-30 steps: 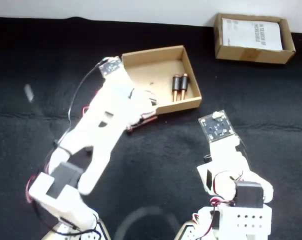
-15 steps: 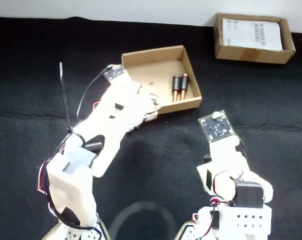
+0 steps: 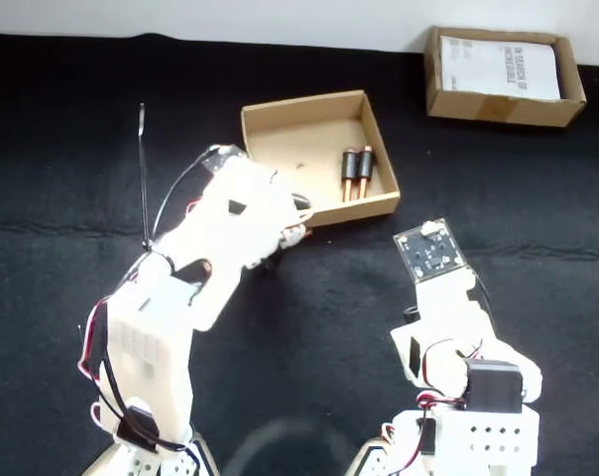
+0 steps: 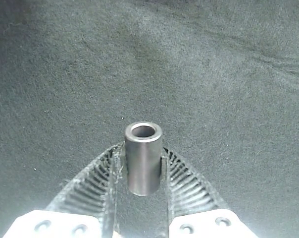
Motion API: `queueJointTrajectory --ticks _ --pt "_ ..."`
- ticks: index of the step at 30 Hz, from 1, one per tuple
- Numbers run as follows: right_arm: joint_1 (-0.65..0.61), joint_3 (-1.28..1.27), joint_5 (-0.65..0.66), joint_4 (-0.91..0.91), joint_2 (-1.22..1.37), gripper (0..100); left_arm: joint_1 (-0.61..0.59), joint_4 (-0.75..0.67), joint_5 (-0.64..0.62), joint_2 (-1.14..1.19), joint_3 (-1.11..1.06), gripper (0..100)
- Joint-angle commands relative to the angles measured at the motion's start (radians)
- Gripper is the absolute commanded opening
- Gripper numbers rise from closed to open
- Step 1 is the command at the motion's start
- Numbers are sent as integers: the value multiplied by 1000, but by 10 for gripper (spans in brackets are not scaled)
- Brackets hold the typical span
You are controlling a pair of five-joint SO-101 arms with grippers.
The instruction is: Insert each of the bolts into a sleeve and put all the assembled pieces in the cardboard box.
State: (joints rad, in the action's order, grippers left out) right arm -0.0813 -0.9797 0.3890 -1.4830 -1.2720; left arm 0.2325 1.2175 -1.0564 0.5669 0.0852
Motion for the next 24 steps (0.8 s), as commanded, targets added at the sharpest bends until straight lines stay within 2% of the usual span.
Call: queueJointTrajectory --ticks 1,5,11,14,17,19,24 --pt "4 12 -2 16 -12 8 -102 -18 -2 7 94 10" --pt "4 12 -2 16 -12 8 -162 -43 2 10 199 10" --pt "2 10 -2 16 -12 8 -213 -241 3 10 211 10" --pt "2 5 0 16 -10 8 -214 -279 3 10 211 10" --pt "2 5 0 16 -10 8 -189 -272 2 -1 209 12" --pt "2 5 0 16 -10 8 -156 -193 3 -5 228 13" --pt "2 4 2 31 -8 8 -61 9 114 -35 331 14"
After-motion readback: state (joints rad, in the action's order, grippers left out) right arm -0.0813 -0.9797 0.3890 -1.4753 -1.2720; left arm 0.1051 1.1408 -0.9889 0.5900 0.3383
